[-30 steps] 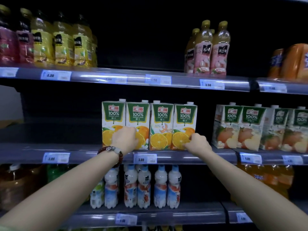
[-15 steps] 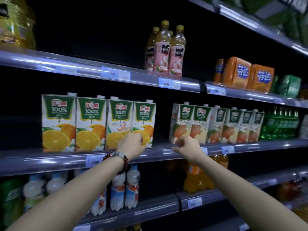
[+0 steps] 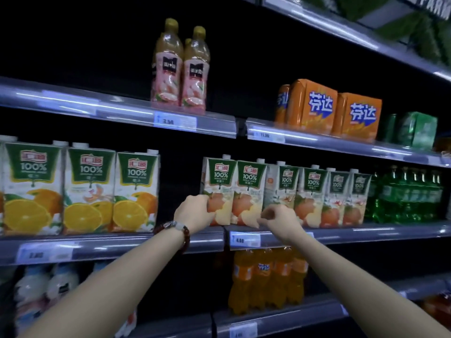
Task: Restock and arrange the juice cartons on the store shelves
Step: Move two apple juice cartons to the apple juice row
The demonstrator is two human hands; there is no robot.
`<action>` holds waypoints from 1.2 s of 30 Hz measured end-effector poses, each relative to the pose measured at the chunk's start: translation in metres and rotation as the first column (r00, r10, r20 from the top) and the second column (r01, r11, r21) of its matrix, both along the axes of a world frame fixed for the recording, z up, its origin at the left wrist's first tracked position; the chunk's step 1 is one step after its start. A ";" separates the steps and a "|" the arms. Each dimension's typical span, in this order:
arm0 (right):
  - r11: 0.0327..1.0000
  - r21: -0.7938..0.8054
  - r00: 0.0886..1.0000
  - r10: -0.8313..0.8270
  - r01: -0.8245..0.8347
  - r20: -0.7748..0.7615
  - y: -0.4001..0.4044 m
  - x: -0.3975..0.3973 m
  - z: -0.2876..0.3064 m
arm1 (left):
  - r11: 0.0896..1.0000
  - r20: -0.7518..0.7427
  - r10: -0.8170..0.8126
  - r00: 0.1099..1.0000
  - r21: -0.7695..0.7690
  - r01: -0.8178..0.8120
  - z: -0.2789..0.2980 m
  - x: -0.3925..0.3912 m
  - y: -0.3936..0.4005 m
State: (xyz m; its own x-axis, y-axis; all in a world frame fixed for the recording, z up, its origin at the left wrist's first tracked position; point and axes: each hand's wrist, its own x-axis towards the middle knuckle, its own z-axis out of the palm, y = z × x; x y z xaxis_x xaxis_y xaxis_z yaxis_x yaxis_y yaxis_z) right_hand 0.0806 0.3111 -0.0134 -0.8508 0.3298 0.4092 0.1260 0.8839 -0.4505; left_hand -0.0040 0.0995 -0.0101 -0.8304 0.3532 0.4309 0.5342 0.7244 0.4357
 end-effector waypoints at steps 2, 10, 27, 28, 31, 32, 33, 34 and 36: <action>0.999 -0.050 1.000 0.006 -0.008 -0.029 0.015 -0.008 0.003 | 0.998 0.002 0.053 0.999 0.022 -0.053 -0.001 -0.005 0.011; 0.948 -0.313 0.992 -0.092 0.062 -0.083 0.024 -0.064 -0.015 | 0.955 0.131 0.120 0.984 0.254 -0.151 -0.004 -0.055 0.023; 0.849 -0.523 0.968 -0.067 -0.071 -0.241 0.042 -0.096 -0.025 | 0.864 0.173 -0.136 0.975 0.503 0.031 -0.016 -0.105 0.025; 0.854 -0.512 0.971 -0.032 -0.097 -0.237 0.044 -0.095 -0.026 | 0.862 0.182 -0.132 0.974 0.506 0.022 -0.016 -0.106 0.025; 0.832 -0.506 0.962 0.110 -0.227 -0.251 0.051 -0.093 -0.026 | 0.856 0.197 -0.133 0.971 0.516 0.013 -0.019 -0.106 0.025; 0.815 -0.521 0.958 0.141 -0.256 -0.250 0.052 -0.093 -0.026 | 0.855 0.198 -0.132 0.971 0.518 0.011 -0.020 -0.106 0.025; 0.808 -0.526 0.958 0.155 -0.264 -0.242 0.051 -0.093 -0.025 | 0.852 0.198 -0.131 0.971 0.523 0.008 -0.021 -0.105 0.025; 0.814 -0.522 0.961 0.154 -0.255 -0.231 0.050 -0.095 -0.026 | 0.849 0.198 -0.130 0.972 0.528 0.007 -0.021 -0.105 0.025; 0.835 -0.503 0.968 0.124 -0.221 -0.220 0.047 -0.099 -0.030 | 0.856 0.181 -0.127 0.975 0.517 0.015 -0.021 -0.104 0.025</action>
